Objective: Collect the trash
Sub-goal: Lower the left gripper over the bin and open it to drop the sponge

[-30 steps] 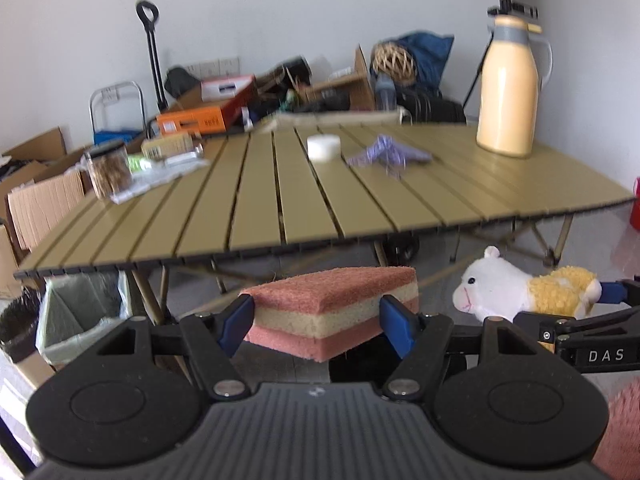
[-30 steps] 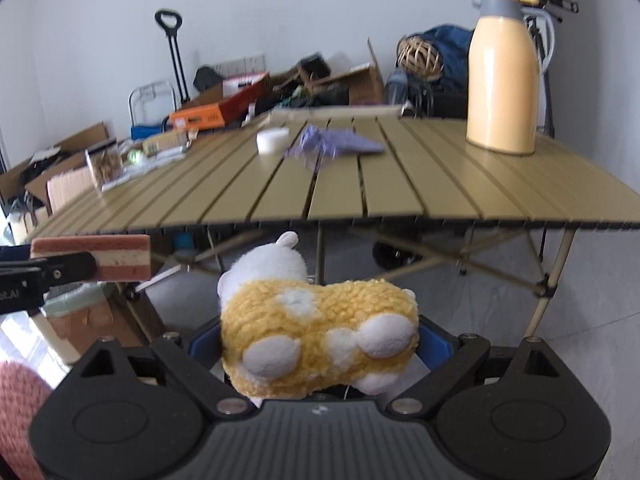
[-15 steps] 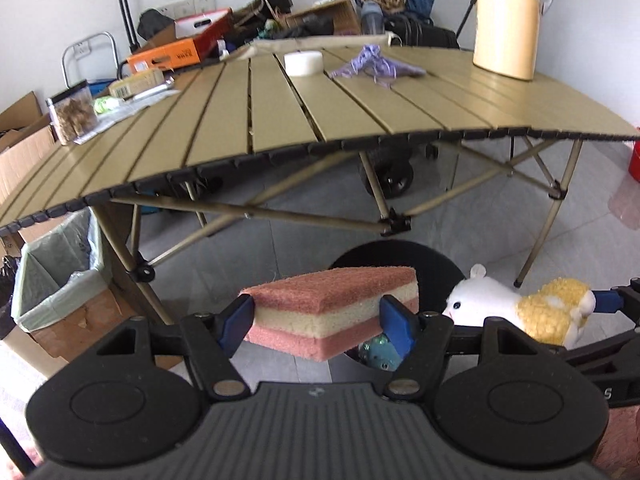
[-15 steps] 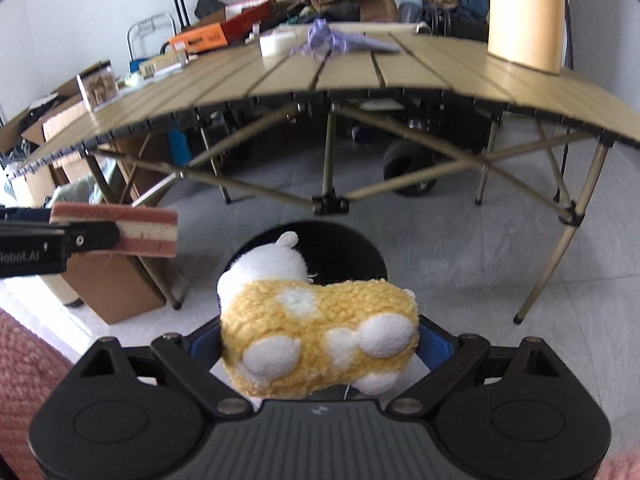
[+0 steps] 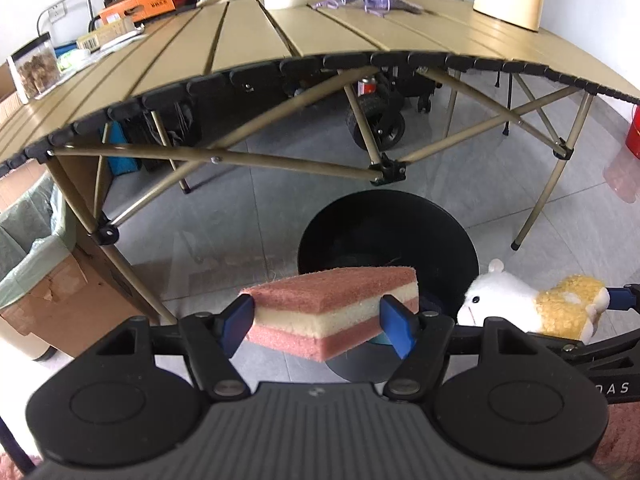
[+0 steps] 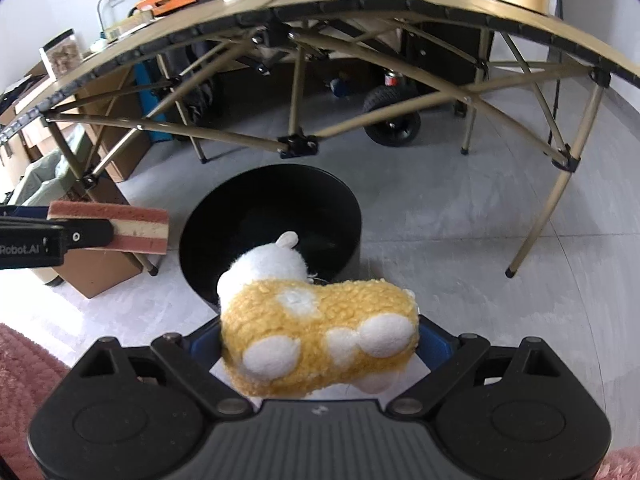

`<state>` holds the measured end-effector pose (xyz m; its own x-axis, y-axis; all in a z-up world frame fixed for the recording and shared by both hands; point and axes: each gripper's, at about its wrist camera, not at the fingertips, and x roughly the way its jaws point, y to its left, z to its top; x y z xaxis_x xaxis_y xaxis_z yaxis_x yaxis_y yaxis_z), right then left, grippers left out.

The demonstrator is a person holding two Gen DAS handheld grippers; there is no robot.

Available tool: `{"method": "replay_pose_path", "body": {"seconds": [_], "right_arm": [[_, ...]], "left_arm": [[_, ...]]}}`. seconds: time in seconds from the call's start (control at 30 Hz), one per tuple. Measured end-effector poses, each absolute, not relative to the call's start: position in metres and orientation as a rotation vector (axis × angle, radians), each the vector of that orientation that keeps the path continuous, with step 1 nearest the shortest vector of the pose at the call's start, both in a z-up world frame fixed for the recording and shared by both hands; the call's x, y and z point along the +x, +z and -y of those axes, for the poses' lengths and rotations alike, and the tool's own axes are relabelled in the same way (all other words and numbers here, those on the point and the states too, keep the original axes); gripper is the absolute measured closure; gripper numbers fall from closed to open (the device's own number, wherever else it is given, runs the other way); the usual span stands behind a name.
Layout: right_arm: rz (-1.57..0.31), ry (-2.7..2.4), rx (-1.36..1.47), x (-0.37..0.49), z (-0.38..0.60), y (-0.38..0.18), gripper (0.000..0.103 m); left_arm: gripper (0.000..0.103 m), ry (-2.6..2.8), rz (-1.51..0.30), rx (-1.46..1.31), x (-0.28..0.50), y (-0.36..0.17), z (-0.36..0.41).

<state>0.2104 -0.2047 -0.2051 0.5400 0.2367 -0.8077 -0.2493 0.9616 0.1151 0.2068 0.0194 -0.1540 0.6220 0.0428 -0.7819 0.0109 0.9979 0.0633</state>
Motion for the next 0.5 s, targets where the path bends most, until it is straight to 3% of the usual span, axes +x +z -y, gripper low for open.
{"method": "replay_pose_path", "body": {"seconds": [0.5], "right_arm": [[-0.975, 0.192, 0.034, 0.231, 0.235, -0.215, 0.008]], "left_arm": [[0.033, -0.009, -0.965, 0.092, 0.239, -0.175, -0.004]]}}
